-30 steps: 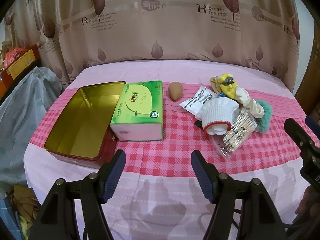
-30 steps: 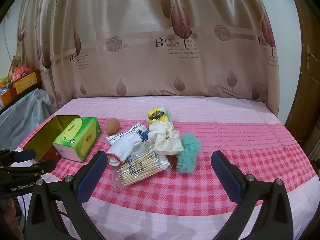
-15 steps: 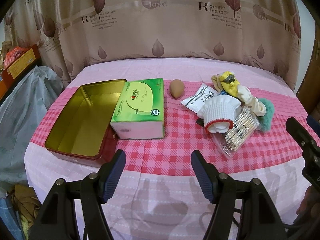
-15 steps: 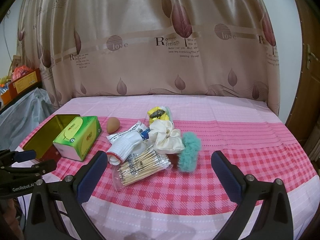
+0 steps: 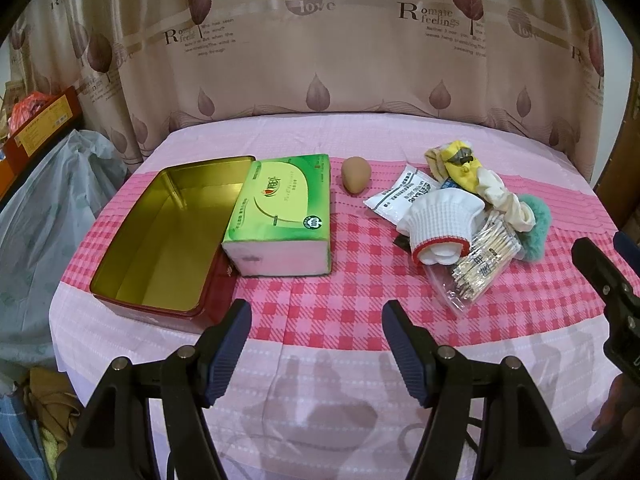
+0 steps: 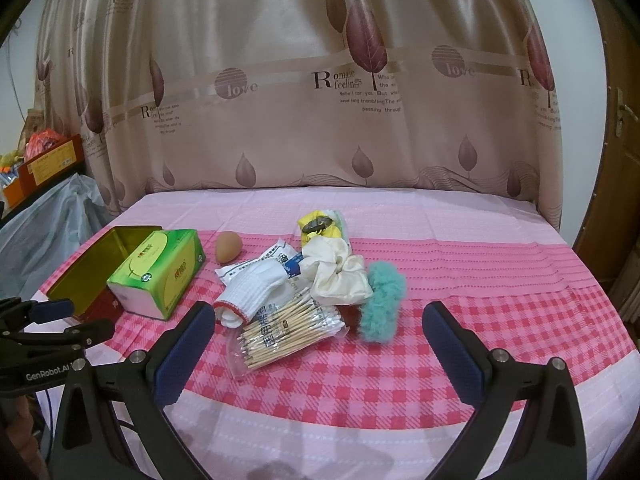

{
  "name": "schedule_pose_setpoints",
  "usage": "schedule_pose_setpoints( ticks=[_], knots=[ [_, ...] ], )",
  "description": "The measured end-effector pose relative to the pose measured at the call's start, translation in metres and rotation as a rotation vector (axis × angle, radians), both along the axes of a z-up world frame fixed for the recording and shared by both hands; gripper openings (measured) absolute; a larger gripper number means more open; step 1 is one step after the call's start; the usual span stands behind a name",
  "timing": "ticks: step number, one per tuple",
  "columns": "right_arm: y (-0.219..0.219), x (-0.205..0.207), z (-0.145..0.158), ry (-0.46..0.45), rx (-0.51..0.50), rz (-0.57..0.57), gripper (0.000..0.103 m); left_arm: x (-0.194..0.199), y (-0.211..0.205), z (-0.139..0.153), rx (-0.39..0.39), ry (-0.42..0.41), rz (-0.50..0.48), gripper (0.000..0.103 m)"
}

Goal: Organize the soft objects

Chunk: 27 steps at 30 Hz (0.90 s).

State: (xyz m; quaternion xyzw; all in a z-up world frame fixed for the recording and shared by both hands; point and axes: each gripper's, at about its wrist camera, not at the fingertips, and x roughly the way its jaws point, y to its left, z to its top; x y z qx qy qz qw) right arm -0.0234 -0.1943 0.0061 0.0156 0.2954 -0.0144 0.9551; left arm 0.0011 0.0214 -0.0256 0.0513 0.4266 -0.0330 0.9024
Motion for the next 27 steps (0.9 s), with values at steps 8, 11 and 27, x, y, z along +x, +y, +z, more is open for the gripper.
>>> schedule_pose_setpoints(
  ticks=[8, 11, 27],
  knots=[
    [-0.0008, 0.0009, -0.0005, 0.001, 0.001, 0.000, 0.103, -0.0001, 0.0006, -0.0002, 0.001, 0.000, 0.000, 0.069],
    [-0.0009, 0.0011, -0.0008, 0.002, 0.003, 0.000, 0.103, 0.0000, 0.0007, -0.0005, 0.001, 0.003, 0.000, 0.069],
    [-0.0008, 0.0013, -0.0018, 0.006, 0.006, 0.000, 0.103, 0.0002, 0.0017, -0.0014, 0.002, 0.006, 0.001, 0.069]
  ],
)
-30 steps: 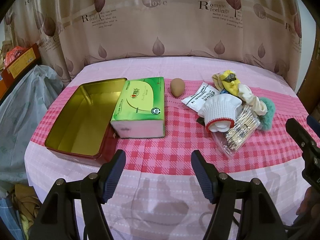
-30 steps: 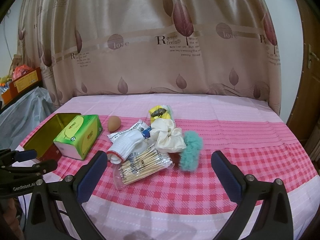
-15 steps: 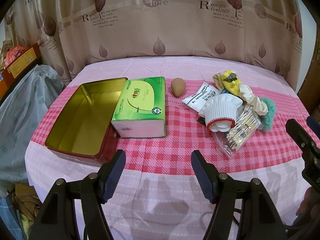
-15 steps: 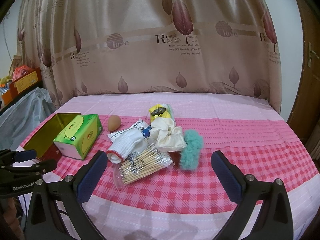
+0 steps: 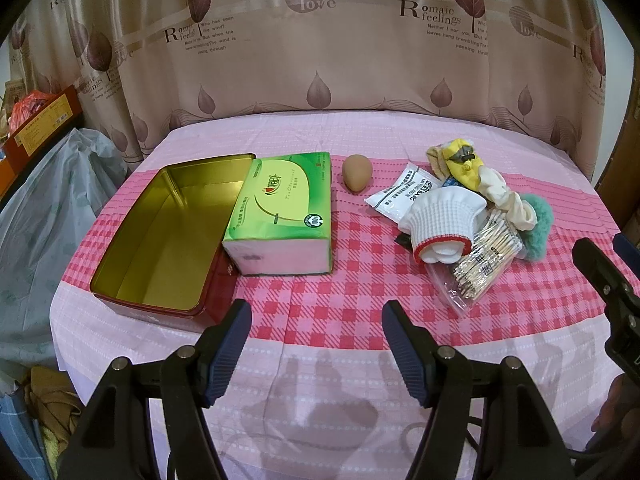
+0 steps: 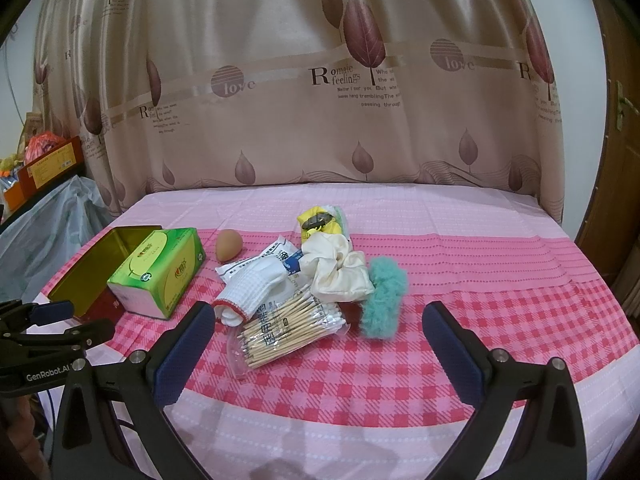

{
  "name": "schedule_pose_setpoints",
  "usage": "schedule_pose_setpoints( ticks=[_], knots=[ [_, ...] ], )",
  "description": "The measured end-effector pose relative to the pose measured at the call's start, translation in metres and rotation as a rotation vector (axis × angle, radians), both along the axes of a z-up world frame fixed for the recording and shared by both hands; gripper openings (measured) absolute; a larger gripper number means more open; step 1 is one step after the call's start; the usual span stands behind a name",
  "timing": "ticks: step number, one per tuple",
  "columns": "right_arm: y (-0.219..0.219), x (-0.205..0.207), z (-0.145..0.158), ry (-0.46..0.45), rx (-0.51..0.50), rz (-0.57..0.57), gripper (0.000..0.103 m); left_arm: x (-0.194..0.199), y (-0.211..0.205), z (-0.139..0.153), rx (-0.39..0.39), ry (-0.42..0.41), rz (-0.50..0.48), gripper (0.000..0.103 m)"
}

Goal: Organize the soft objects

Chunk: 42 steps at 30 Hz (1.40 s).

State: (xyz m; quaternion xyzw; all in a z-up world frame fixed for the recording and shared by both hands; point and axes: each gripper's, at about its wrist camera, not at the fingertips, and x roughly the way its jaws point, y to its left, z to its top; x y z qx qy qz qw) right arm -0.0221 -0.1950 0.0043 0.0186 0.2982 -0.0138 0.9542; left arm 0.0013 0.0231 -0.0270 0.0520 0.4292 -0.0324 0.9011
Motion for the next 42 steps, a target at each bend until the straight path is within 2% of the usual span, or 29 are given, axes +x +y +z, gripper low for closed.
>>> schedule_pose_setpoints(
  ticks=[18, 23, 30, 36, 42],
  knots=[
    [-0.002, -0.001, 0.001, -0.002, -0.004, -0.009, 0.103, 0.004, -0.007, -0.005, 0.013, 0.016, -0.008, 0.069],
    [-0.006, -0.001, 0.006, -0.004, -0.049, -0.025, 0.103, 0.009, -0.013, -0.007, 0.018, 0.034, -0.029, 0.069],
    [-0.025, -0.002, 0.016, -0.009, -0.099, -0.079, 0.103, 0.024, -0.031, -0.010, -0.010, 0.076, -0.097, 0.069],
    [-0.056, 0.002, 0.016, 0.009, -0.029, -0.133, 0.103, 0.044, -0.057, -0.019, -0.024, 0.121, -0.180, 0.070],
    [-0.059, 0.008, 0.010, 0.037, -0.011, -0.129, 0.103, 0.071, -0.080, -0.017, -0.054, 0.125, -0.232, 0.070]
  ],
)
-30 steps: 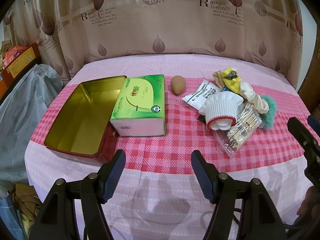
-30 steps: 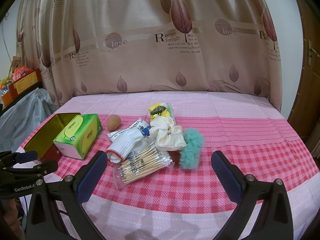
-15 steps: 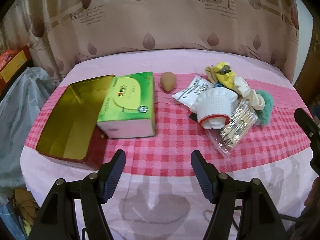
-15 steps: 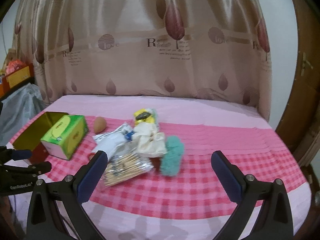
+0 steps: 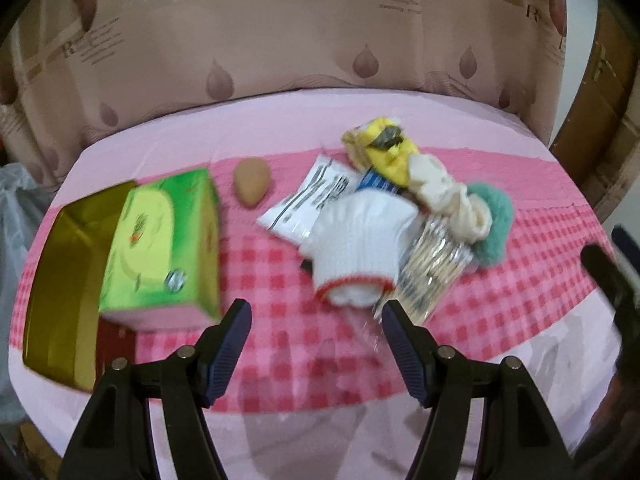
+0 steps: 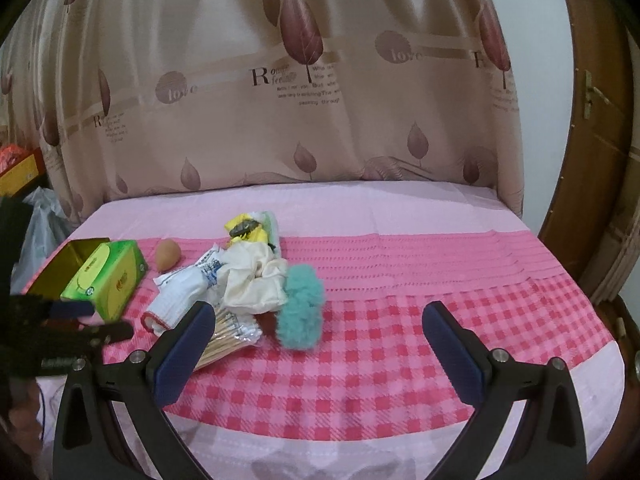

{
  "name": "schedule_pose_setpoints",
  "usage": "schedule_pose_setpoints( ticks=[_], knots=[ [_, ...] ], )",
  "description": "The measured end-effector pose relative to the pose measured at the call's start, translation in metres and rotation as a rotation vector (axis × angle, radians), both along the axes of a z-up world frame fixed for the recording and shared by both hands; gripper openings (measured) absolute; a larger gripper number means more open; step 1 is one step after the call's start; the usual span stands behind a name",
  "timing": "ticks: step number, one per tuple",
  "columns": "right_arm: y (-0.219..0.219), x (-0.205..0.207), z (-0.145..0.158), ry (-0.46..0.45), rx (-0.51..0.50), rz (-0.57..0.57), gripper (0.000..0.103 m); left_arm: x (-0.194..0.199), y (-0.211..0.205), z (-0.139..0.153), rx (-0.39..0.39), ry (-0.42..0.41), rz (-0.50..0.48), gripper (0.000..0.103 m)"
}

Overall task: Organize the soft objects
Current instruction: 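Reach the left gripper to the white knit glove and close on it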

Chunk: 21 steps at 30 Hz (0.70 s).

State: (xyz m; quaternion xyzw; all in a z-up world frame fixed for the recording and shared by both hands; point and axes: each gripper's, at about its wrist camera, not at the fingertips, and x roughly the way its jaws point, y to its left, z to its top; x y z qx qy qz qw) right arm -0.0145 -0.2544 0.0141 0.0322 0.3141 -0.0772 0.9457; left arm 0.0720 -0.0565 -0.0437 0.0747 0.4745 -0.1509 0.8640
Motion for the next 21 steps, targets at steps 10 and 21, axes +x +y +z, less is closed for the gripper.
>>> schedule_pose_setpoints(
  ticks=[10, 21],
  knots=[
    [-0.002, 0.010, -0.011, 0.042, 0.050, 0.011, 0.103, 0.037, -0.032, -0.018, 0.020, 0.041, -0.066, 0.070],
    [-0.005, 0.018, -0.025, 0.089, 0.070, 0.018, 0.103, 0.061, -0.035, -0.037, 0.003, 0.085, -0.100, 0.070]
  ],
)
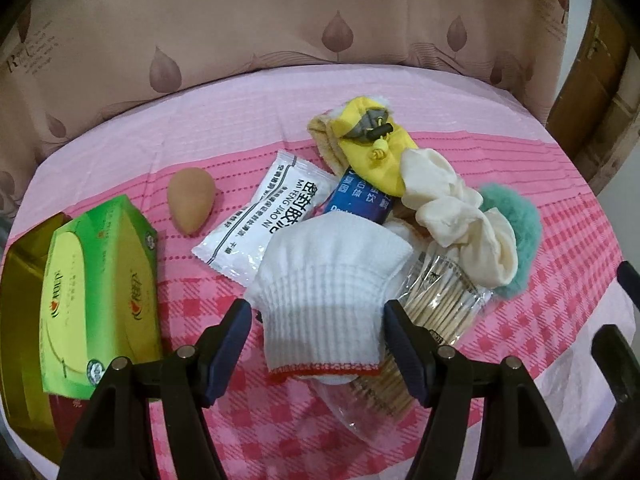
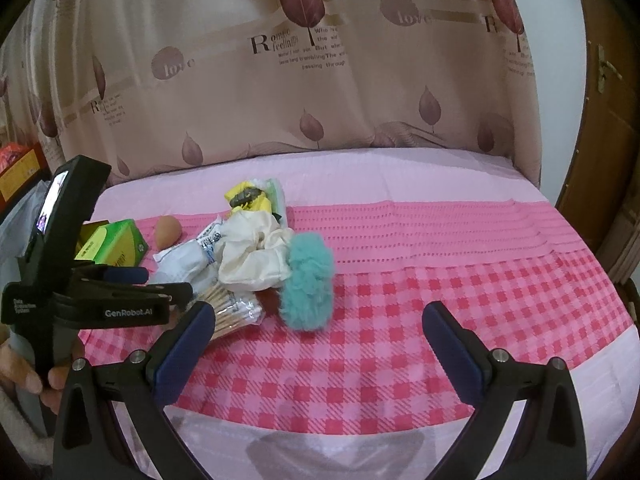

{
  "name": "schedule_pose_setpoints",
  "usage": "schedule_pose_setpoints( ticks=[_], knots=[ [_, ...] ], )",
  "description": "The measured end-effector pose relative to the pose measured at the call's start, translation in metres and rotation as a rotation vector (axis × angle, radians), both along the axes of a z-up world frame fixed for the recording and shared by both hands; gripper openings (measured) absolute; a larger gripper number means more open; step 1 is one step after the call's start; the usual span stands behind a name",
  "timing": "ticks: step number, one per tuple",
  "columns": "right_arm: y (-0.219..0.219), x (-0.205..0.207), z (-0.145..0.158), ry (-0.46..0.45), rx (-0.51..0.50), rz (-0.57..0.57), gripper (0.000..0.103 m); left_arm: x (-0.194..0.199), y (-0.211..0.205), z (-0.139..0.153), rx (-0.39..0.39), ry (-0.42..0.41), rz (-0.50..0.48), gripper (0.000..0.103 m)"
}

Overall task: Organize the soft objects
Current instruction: 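Reach the left gripper to the white knit glove and close on it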

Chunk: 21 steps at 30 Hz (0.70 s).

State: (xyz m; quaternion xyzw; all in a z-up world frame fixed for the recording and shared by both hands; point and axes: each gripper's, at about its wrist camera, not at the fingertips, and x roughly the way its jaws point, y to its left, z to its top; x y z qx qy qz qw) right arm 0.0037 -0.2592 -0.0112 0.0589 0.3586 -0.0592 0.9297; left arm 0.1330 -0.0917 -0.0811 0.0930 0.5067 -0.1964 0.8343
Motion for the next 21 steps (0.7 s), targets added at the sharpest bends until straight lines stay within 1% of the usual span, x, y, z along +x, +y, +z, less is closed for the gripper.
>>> schedule_pose_setpoints(
  ticks=[3, 5, 6, 7, 9, 12, 16, 21],
  knots=[
    [0.000, 0.003, -0.004, 0.013, 0.008, 0.002, 0.103, 0.001, 0.001, -0.001, -0.012, -0.002, -0.014, 0.069],
    [0.001, 0.004, -0.005, 0.020, 0.006, 0.005, 0.103, 0.000, 0.002, -0.001, -0.029, -0.003, -0.026, 0.060],
    [0.001, 0.004, -0.006, 0.021, 0.004, 0.006, 0.103, 0.000, 0.003, -0.002, -0.035, 0.001, -0.032, 0.050],
    [0.001, 0.005, -0.007, 0.024, 0.001, 0.008, 0.103, 0.000, 0.002, -0.002, -0.036, 0.004, -0.035, 0.044],
    [0.002, 0.005, -0.008, 0.029, -0.001, 0.008, 0.103, -0.002, 0.002, -0.001, -0.026, -0.011, -0.037, 0.039],
    [0.002, 0.007, -0.009, 0.033, -0.003, 0.009, 0.103, -0.004, 0.004, 0.003, -0.028, -0.020, -0.035, 0.033],
    [0.002, 0.007, -0.009, 0.030, -0.004, 0.010, 0.103, -0.006, 0.010, 0.009, -0.044, -0.022, -0.030, 0.031],
    [0.003, 0.007, -0.010, 0.030, -0.007, 0.010, 0.103, -0.010, 0.015, 0.018, -0.058, -0.028, -0.032, 0.031]
  ],
)
